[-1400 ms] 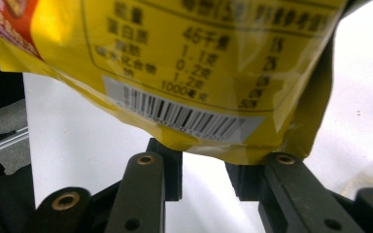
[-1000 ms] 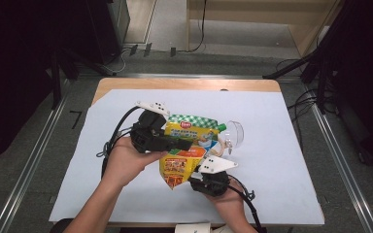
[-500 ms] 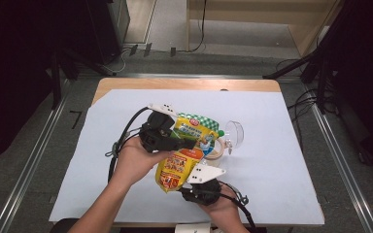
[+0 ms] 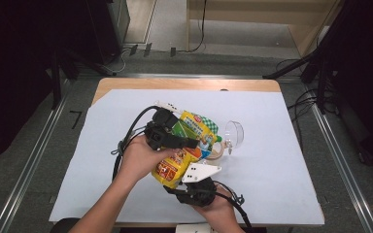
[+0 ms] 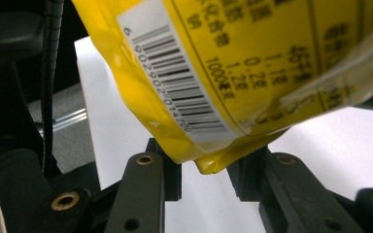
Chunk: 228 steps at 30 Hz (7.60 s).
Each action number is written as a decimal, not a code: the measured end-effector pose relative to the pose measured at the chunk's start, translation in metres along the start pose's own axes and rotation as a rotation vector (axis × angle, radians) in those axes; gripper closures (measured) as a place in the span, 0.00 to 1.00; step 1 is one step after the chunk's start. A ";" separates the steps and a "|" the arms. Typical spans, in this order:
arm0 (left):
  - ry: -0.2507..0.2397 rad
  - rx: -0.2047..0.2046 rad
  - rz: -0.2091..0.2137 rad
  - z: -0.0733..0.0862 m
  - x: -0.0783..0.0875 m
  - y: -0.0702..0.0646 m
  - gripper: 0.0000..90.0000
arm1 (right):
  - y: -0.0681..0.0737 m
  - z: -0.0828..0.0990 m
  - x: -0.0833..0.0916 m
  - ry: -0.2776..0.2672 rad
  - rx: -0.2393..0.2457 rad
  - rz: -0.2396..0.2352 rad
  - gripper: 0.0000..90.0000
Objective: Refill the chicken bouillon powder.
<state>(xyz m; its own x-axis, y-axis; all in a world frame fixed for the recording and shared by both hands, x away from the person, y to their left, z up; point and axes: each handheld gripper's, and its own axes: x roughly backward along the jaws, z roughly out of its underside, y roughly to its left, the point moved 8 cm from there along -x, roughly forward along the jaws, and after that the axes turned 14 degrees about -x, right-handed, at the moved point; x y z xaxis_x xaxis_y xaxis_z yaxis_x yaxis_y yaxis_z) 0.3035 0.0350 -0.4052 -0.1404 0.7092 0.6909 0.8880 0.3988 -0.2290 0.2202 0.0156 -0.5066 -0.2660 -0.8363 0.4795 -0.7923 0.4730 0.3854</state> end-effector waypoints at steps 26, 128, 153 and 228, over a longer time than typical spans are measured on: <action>0.027 0.017 -0.014 -0.009 -0.005 0.003 0.91 | 0.008 -0.021 -0.009 0.006 0.018 -0.024 0.83; 0.014 0.014 -0.099 -0.034 0.009 0.020 0.90 | 0.003 -0.057 -0.017 -0.047 0.002 0.004 0.79; 0.007 -0.006 -0.115 -0.037 0.011 0.012 0.89 | 0.006 -0.058 -0.017 -0.063 -0.010 -0.005 0.79; -0.024 0.090 -0.080 -0.035 0.016 0.026 0.87 | 0.009 -0.061 -0.013 -0.028 0.029 0.016 0.78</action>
<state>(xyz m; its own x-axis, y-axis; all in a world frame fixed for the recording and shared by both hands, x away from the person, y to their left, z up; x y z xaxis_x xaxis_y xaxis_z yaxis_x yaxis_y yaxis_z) 0.3398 0.0362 -0.3763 -0.2204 0.6866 0.6929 0.8306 0.5045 -0.2357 0.2495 0.0481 -0.4617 -0.2935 -0.8362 0.4633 -0.8032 0.4785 0.3548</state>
